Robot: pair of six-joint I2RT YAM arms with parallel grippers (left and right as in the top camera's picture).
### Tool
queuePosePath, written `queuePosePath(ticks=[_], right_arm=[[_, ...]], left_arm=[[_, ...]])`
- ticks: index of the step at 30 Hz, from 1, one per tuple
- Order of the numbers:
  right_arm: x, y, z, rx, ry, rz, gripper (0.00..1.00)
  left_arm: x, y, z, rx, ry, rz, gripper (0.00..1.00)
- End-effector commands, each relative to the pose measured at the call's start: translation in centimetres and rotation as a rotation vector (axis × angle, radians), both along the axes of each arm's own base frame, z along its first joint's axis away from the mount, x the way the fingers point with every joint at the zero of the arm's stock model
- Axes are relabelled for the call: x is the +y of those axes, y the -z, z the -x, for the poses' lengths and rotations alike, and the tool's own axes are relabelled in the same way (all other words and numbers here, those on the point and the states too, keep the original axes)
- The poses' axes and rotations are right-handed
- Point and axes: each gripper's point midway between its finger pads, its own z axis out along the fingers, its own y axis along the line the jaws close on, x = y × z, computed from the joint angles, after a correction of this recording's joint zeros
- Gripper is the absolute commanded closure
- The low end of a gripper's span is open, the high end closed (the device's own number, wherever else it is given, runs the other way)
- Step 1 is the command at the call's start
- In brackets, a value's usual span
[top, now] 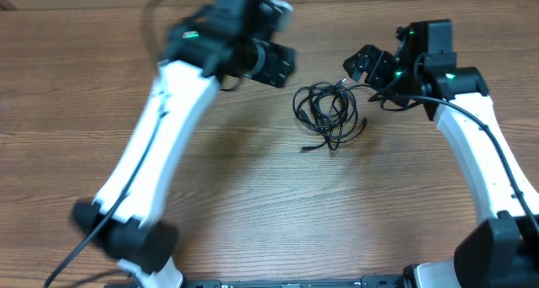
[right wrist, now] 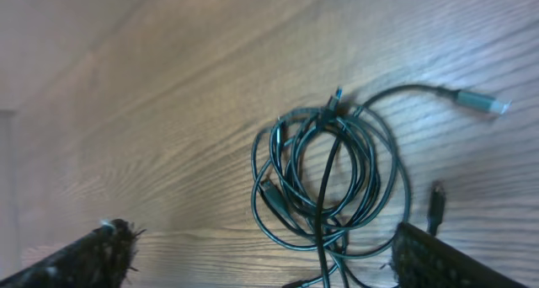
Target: Untangle cables
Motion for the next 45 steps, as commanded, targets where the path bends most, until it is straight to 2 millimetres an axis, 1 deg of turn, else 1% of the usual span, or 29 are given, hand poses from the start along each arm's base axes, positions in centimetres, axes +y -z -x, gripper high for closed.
queuePosePath(ticks=[1,3,4,6,8,10,13,18,23,25,27,30,31,33,35,39,41,42,43,44,45], right_arm=[[2.4,1.5,0.2,0.069,0.020,-0.029,0.09],[3.1,3.1,0.6,0.144,0.098,-0.028,0.09],[3.1,4.2,1.0,0.191,0.160,-0.008,0.09],[2.4,6.3,2.0,0.277,0.306,0.047,0.08],[2.4,7.8,2.9,0.338,0.386,0.078,0.08],[3.5,9.2,3.6,0.388,0.414,0.077,0.08],[4.2,10.2,3.4,0.385,0.407,0.103,0.09],[4.1,12.2,3.2,0.400,0.413,0.143,0.12],[4.2,14.8,2.8,0.432,0.413,0.162,0.14],[4.3,15.5,2.7,0.439,0.412,0.164,0.20],[4.4,15.9,2.6,0.441,0.411,0.166,0.28],[4.4,16.0,2.4,0.435,0.409,0.164,0.45],[4.4,15.9,2.4,0.433,0.408,0.162,0.49],[4.4,15.9,2.4,0.433,0.405,0.164,0.53],[4.4,15.9,2.4,0.428,0.383,0.174,0.61],[4.2,16.0,2.6,0.429,0.360,0.198,0.64],[4.1,16.1,2.8,0.436,0.361,0.205,0.75],[4.1,16.1,2.9,0.437,0.362,0.206,0.77],[4.1,16.1,2.9,0.437,0.362,0.205,0.77],[4.1,16.1,2.8,0.437,0.362,0.205,0.74],[4.1,16.1,2.8,0.437,0.362,0.205,0.59]], left_arm=[[4.0,-3.9,0.4,-0.088,-0.254,-0.033,0.28],[5.7,-4.1,0.5,-0.100,-0.348,-0.065,0.28],[6.4,-4.1,0.5,-0.101,-0.388,-0.083,0.28],[6.7,-3.8,0.6,-0.093,-0.405,-0.098,0.28],[6.8,-3.5,0.8,-0.080,-0.404,-0.108,0.28],[6.9,-3.3,1.0,-0.068,-0.402,-0.116,0.28],[7.0,-3.1,1.2,-0.060,-0.401,-0.123,0.28],[7.1,-2.7,1.6,-0.038,-0.399,-0.138,0.29],[7.4,-2.3,2.1,-0.019,-0.388,-0.160,0.30],[7.4,-2.2,2.3,-0.011,-0.387,-0.166,0.31],[7.5,-2.0,2.5,-0.005,-0.380,-0.176,0.32],[7.6,-1.8,2.7,0.005,-0.373,-0.188,0.32],[7.6,-1.7,2.8,0.009,-0.373,-0.190,0.32],[7.6,-1.6,2.8,0.013,-0.373,-0.192,0.33],[7.6,-1.4,2.9,0.019,-0.371,-0.195,0.34],[7.7,-0.7,3.0,0.038,-0.368,-0.205,0.34],[7.7,-0.5,3.1,0.043,-0.367,-0.209,0.36],[7.7,-0.3,3.1,0.046,-0.367,-0.211,0.36],[7.7,-0.3,3.0,0.046,-0.367,-0.211,0.36],[7.7,-0.3,3.0,0.046,-0.367,-0.211,0.36],[7.7,-0.3,3.0,0.046,-0.367,-0.212,0.36]])
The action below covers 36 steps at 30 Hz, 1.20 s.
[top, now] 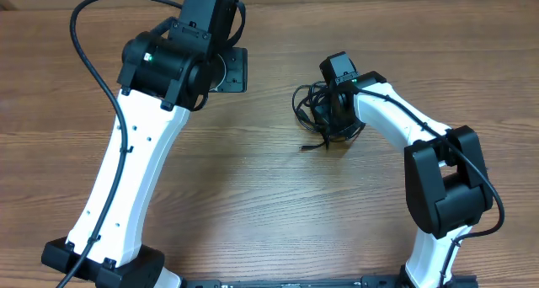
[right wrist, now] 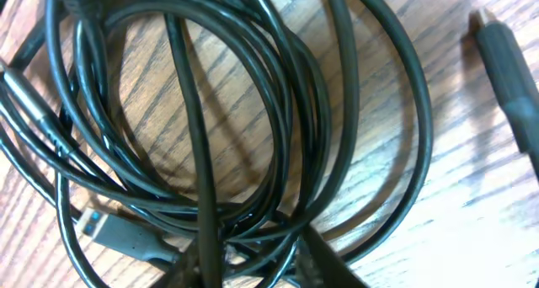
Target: Untangle cables
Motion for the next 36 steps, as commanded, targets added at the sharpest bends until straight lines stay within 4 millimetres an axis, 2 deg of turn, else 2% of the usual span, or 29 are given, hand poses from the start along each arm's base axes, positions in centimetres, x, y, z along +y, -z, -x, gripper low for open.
queuePosePath(ticks=[1,2,3,4,7,22,32,36], right_arm=[[-0.1,-0.1,-0.2,-0.010,-0.004,0.016,0.32],[-0.1,-0.1,-0.2,-0.011,-0.004,0.015,0.13],[-0.1,-0.1,-0.2,-0.011,-0.003,0.015,0.02],[-0.1,-0.1,-0.3,-0.013,-0.001,0.014,0.00],[-0.1,-0.1,-0.3,-0.011,0.012,0.011,0.00],[-1.8,0.2,0.7,0.065,0.430,-0.042,0.00],[-1.9,0.1,-0.2,0.027,0.452,-0.044,0.00],[-2.0,0.0,-0.3,0.019,0.450,-0.038,0.06]], left_arm=[[-0.1,0.3,0.1,0.006,0.011,-0.017,0.35],[-0.1,0.4,0.2,0.010,0.016,-0.021,0.35],[0.0,0.4,0.3,0.014,0.019,-0.026,0.35],[0.0,0.5,0.4,0.019,0.020,-0.028,0.35],[0.1,0.6,0.6,0.028,0.020,-0.032,0.34],[-0.3,1.1,1.4,0.070,0.042,-0.007,0.34],[-0.2,1.3,1.8,0.088,0.042,-0.015,0.34],[-0.1,1.4,1.9,0.094,0.042,-0.017,0.34]])
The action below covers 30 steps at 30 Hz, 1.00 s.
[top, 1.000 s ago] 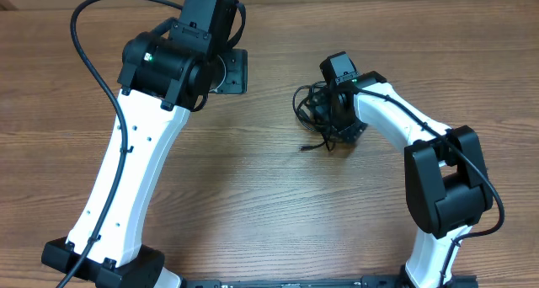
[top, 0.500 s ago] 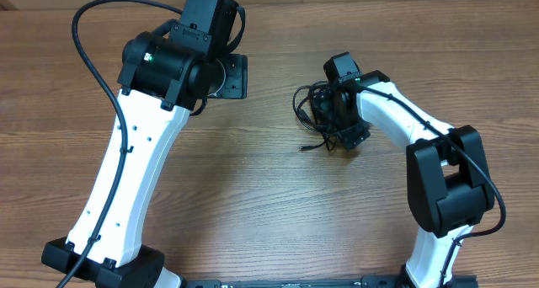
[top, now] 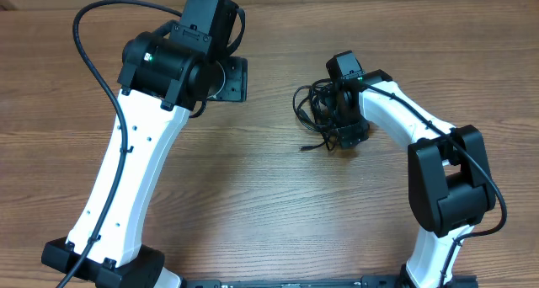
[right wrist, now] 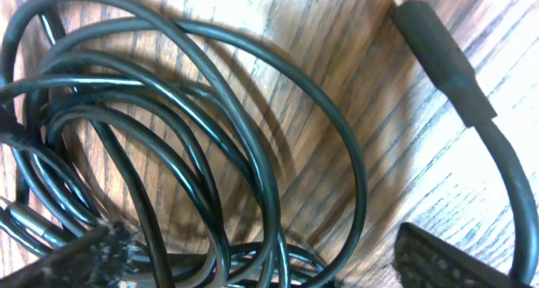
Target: Untangle cables
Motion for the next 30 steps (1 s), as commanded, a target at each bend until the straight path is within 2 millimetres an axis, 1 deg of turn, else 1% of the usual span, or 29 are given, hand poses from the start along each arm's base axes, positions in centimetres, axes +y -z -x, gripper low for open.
queuePosePath(ticks=[1,2,4,5,6,8,9,10,11,12,14,16,18,19,20,21,24,26,28,30], right_arm=[[-0.4,-0.1,-0.4,-0.015,0.021,0.018,0.08],[-0.4,0.0,-0.4,-0.014,0.021,0.019,0.17],[-0.4,0.0,-0.4,-0.015,0.020,0.022,0.39],[-0.4,0.0,-0.4,-0.015,0.010,0.023,0.90],[-0.3,0.0,-0.3,-0.013,-0.011,0.019,0.96],[0.7,-0.3,-0.2,-0.010,-0.101,-0.021,0.96],[1.5,-0.8,-0.6,-0.035,-0.178,-0.052,0.96],[2.0,-1.4,-0.9,-0.061,-0.219,-0.068,0.96],[2.5,-2.4,-1.4,-0.101,-0.262,-0.077,0.96],[2.9,-3.8,-2.0,-0.146,-0.307,-0.074,0.96],[3.3,-7.0,-3.1,-0.239,-0.377,-0.066,0.96],[3.8,-11.9,-4.5,-0.375,-0.478,-0.047,0.96],[4.0,-16.2,-5.1,-0.475,-0.549,-0.024,0.96],[4.0,-18.7,-5.2,-0.533,-0.586,-0.008,0.96],[4.0,-20.7,-5.2,-0.577,-0.617,0.007,0.96],[3.9,-23.3,-4.9,-0.634,-0.657,0.028,0.96],[3.5,-28.6,-3.7,-0.740,-0.734,0.080,0.96],[3.1,-31.2,-2.5,-0.790,-0.766,0.105,0.96],[2.7,-33.0,-1.4,-0.825,-0.782,0.121,0.96],[2.3,-34.7,-0.2,-0.863,-0.798,0.138,0.96]], left_arm=[[-0.3,0.3,0.2,0.009,0.024,-0.007,0.34],[-0.3,0.3,0.2,0.009,0.024,-0.007,0.34],[-0.3,0.3,0.2,0.010,0.024,-0.008,0.35],[-0.3,0.3,0.2,0.010,0.027,-0.009,0.35],[-0.3,0.3,0.2,0.010,0.027,-0.009,0.35],[-0.3,0.3,0.2,0.010,0.027,-0.009,0.35],[-0.3,0.3,0.2,0.009,0.027,-0.009,0.35],[-0.3,0.3,0.2,0.009,0.028,-0.010,0.35],[-0.3,0.3,0.1,0.007,0.033,-0.012,0.35],[-0.3,0.2,0.1,0.004,0.037,-0.013,0.35],[-0.4,0.2,0.0,-0.002,0.047,-0.016,0.34],[-0.4,0.1,-0.1,-0.007,0.050,-0.016,0.31],[-0.5,0.1,-0.2,-0.012,0.051,-0.015,0.28],[-0.5,0.0,-0.3,-0.016,0.060,-0.018,0.28],[-0.5,0.0,-0.4,-0.021,0.075,-0.025,0.28],[-0.6,0.0,-0.6,-0.026,0.092,-0.032,0.29],[-0.9,0.1,-1.2,-0.041,0.119,-0.041,0.34],[-1.2,0.4,-1.8,-0.047,0.141,-0.049,0.34],[-2.1,0.8,-2.2,-0.047,0.202,-0.042,0.34],[-4.5,1.4,-2.3,-0.038,0.368,0.016,0.36]])
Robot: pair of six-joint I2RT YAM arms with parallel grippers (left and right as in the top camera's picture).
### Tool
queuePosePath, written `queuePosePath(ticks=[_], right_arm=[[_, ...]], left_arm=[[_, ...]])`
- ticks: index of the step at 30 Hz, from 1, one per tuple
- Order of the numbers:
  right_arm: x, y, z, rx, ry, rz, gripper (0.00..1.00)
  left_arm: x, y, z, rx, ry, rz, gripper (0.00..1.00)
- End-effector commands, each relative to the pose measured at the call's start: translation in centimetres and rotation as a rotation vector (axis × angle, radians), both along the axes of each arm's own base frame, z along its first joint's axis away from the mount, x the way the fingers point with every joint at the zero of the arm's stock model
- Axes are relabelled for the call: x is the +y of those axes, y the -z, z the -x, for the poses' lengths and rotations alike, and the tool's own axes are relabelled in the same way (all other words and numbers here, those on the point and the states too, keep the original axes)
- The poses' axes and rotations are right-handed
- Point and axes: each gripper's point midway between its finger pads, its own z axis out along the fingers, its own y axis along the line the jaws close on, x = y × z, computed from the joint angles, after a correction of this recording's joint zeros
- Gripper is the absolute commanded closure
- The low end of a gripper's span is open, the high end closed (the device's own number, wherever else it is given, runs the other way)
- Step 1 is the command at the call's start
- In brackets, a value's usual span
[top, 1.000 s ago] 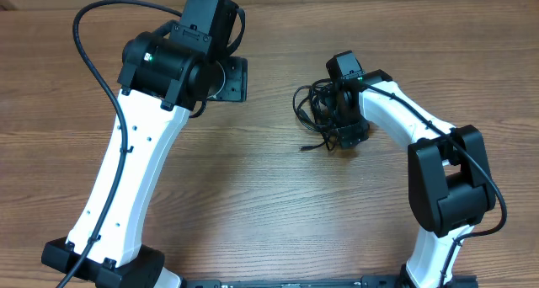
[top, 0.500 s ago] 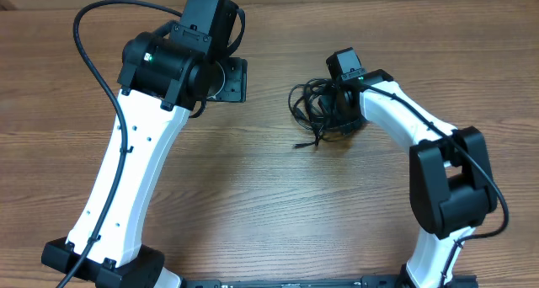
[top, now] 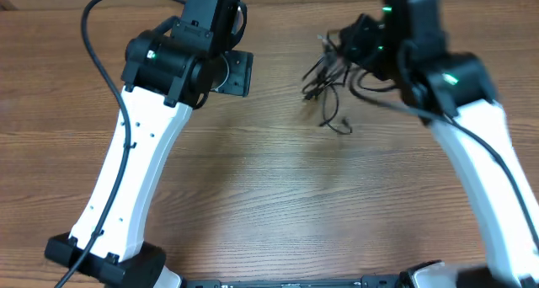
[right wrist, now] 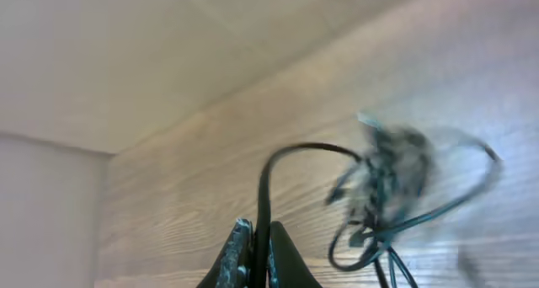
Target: Untangle cables
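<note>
A tangle of thin black cables [top: 333, 69] hangs lifted off the wooden table [top: 269, 187] at the back right, blurred by motion. In the right wrist view my right gripper [right wrist: 259, 250] is shut on one black strand, which arcs up and over to the dangling bundle [right wrist: 392, 183]. From overhead the right gripper [top: 370, 48] shows at the bundle's right side. My left gripper [top: 240, 73] hovers at the back left, apart from the cables; whether it is open or shut does not show.
The left arm [top: 143, 145] slants from the front left corner up to the back. The right arm [top: 472, 145] runs along the right side. A pale wall [right wrist: 168, 44] borders the table's far edge.
My right gripper was open, low over the bundle on the table. Now it is shut on a strand and raised toward the back, with the tangle hanging from it. The left arm barely shifted.
The bundle lay on the table with my right gripper open beside it. Then the gripper was down close over the coils, then open with its fingers at the coils. Now it holds one strand and the tangle is off the table. The left gripper stayed at the back left.
</note>
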Motion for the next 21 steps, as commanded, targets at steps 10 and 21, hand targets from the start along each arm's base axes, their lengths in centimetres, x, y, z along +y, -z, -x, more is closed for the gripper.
queuePosePath(ticks=[10,21], right_arm=[[-1.9,-7.9,5.8,-0.247,-0.095,0.088,0.96],[-5.8,-10.2,8.2,-0.314,0.046,0.171,0.93]], left_arm=[[-14.3,2.4,4.0,0.045,1.041,0.490,0.17],[-17.9,11.1,4.1,0.197,1.165,0.459,0.00]])
